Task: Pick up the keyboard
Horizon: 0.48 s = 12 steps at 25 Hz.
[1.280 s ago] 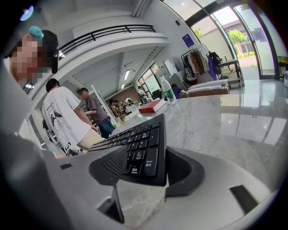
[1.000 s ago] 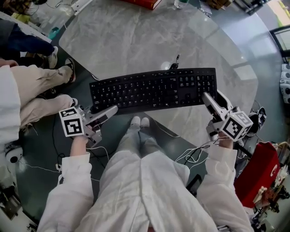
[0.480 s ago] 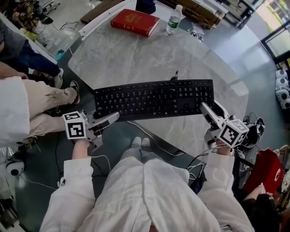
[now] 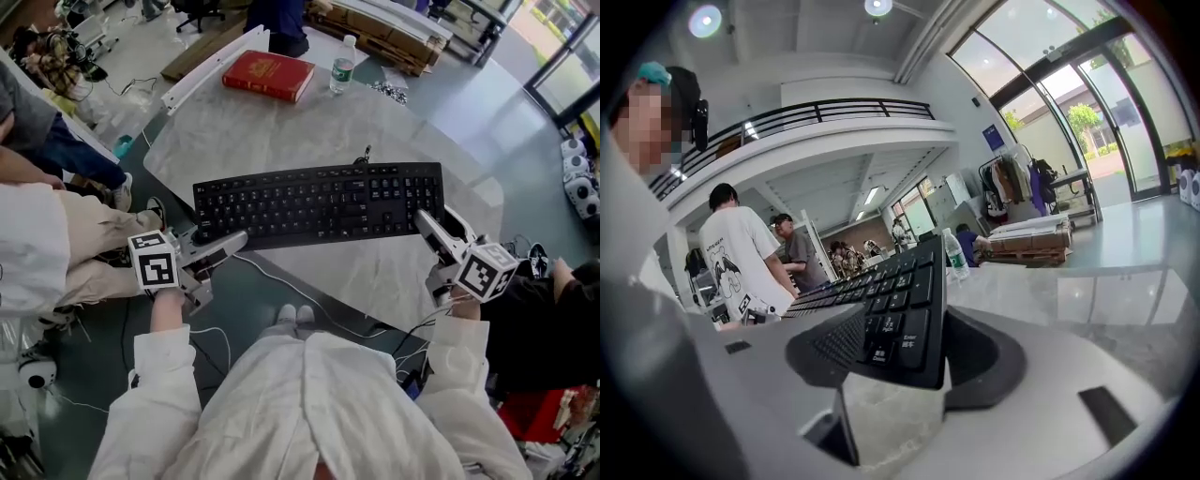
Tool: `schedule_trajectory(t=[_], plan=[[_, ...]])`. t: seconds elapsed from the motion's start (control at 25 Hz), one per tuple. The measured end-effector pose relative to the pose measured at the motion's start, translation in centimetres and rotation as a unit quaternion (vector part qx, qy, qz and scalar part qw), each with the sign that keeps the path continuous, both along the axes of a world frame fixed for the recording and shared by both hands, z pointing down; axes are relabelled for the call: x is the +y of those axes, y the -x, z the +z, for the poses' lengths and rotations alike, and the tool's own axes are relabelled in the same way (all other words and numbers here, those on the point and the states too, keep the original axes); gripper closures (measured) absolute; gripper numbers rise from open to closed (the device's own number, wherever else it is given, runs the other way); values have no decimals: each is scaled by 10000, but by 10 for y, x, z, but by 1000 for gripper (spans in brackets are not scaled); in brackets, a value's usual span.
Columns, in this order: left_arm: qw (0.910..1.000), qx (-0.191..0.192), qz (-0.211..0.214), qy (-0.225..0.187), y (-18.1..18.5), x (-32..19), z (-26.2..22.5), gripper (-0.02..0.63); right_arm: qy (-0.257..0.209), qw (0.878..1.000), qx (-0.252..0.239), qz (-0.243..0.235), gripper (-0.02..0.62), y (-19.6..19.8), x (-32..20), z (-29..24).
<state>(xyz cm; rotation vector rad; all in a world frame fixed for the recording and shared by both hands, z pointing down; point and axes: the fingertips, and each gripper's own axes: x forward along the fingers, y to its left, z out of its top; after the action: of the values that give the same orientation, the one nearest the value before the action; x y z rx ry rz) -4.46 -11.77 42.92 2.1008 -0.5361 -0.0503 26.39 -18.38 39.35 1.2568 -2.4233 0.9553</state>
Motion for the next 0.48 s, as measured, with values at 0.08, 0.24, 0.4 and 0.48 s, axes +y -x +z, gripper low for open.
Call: schedule_trajectory(t=[0.08, 0.24, 0.4, 0.48], plan=[[10000, 22, 15, -85, -1, -2, -7, 436, -76, 10000, -18, 40, 321, -1, 1, -8], [9997, 62, 19, -254, 2, -5, -23, 436, -253, 9996, -55, 128, 321, 0, 2, -24], [9990, 45, 41, -433, -6, -4, -37, 436, -435, 9989, -89, 149, 321, -8, 6, -39], [9985, 36, 50, -540, -11, 0, -42, 436, -549, 9983, -89, 150, 321, -13, 11, -44]])
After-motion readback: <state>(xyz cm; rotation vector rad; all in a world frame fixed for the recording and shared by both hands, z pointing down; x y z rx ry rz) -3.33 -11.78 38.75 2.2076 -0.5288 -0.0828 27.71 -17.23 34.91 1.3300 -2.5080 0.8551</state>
